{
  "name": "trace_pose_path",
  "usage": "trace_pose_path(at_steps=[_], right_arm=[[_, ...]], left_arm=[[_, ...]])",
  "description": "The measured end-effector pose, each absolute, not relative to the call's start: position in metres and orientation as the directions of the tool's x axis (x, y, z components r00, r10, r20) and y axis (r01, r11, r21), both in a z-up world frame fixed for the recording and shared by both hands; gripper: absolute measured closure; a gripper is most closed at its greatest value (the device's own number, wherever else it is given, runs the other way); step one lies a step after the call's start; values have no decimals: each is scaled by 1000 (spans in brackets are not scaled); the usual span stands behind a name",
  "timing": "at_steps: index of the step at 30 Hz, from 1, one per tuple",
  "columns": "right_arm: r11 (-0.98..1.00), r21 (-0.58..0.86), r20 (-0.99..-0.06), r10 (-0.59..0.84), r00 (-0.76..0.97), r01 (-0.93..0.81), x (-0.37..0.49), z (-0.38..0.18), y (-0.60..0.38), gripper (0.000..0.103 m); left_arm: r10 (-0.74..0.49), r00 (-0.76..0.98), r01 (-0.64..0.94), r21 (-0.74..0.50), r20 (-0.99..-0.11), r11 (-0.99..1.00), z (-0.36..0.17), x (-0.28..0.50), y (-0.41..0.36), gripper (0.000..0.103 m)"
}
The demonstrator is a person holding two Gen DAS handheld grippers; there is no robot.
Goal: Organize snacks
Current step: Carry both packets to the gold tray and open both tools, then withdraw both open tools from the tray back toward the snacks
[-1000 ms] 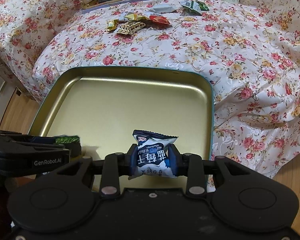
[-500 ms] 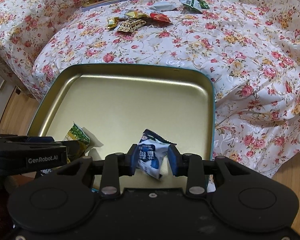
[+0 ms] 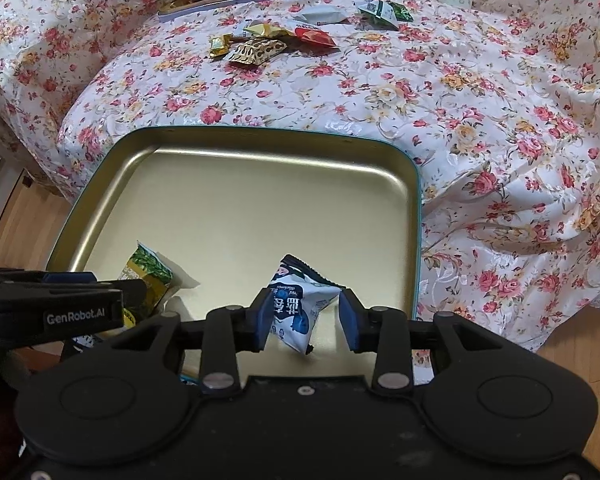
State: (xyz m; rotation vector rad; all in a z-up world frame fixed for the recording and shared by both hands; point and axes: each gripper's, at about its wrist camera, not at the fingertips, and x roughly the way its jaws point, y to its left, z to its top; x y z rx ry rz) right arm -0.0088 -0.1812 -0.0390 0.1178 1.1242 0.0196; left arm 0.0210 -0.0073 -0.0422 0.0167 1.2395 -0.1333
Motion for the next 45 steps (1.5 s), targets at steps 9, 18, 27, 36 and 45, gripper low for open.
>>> trace_pose_path(at_steps=[9,18,27,36,45], right_arm=[[997,62,-890,39,454,36,-10,-34,-180,48],[998,53,-897,31,440,38,-9,-36,-179,44],[998,59,-904,40,426,31,-7,-38,-180,43],[997,65,-908,43,416,40,2,-39,-184,42],[995,88,-918,66,392,37,10,-41,-183,41]], left_arm=[[-69,333,116,-32,-940,993,-42,21,-8,46],[-48,354,113,-9,-934,994,-40,22,-7,45],[-23,385,106,19,-923,994,-37,27,-4,42],[-1,405,109,47,-914,993,-33,39,-2,42],[-21,349,109,19,-937,994,-37,53,1,42]])
